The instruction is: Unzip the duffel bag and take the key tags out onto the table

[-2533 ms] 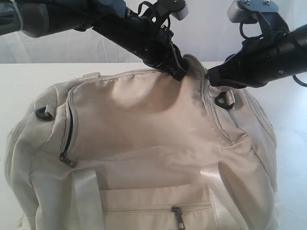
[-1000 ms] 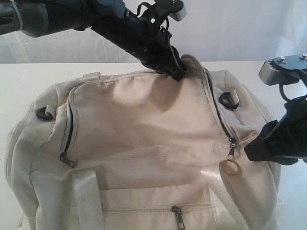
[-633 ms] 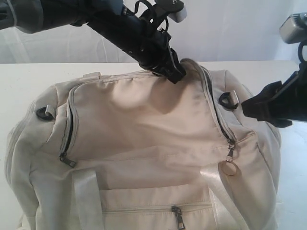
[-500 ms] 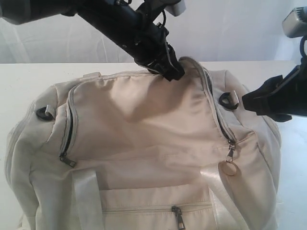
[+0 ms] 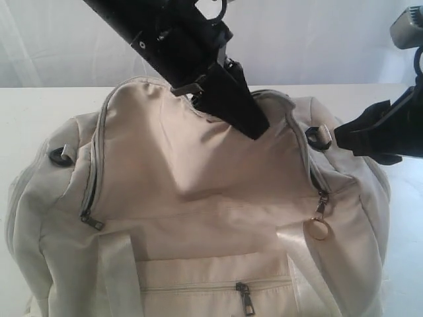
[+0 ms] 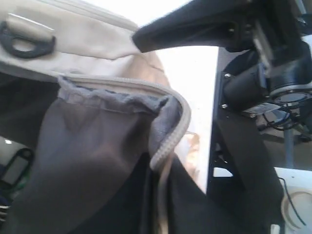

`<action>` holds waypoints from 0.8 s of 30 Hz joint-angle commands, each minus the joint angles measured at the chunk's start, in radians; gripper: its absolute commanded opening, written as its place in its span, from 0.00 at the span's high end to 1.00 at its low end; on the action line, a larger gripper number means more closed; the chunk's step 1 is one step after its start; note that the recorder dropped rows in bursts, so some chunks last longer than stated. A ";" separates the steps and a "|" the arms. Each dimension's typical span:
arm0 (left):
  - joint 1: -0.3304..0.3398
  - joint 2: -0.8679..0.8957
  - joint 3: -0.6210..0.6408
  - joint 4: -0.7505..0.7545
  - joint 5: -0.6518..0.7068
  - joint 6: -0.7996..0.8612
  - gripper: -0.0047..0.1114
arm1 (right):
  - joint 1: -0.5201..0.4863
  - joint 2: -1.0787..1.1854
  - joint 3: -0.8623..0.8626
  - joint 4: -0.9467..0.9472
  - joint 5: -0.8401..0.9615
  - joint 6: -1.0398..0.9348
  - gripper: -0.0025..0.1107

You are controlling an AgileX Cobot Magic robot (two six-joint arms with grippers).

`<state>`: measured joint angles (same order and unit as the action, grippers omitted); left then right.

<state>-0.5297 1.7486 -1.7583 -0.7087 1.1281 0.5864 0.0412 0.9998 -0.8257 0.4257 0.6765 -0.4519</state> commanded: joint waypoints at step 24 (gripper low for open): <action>-0.510 -0.314 0.738 0.105 -0.433 -0.365 0.96 | -0.001 -0.012 0.000 -0.192 0.006 0.180 0.55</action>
<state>-1.0242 1.4459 -1.0638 -0.5773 0.6996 0.2461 0.0412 0.9966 -0.8257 0.2311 0.6804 -0.2802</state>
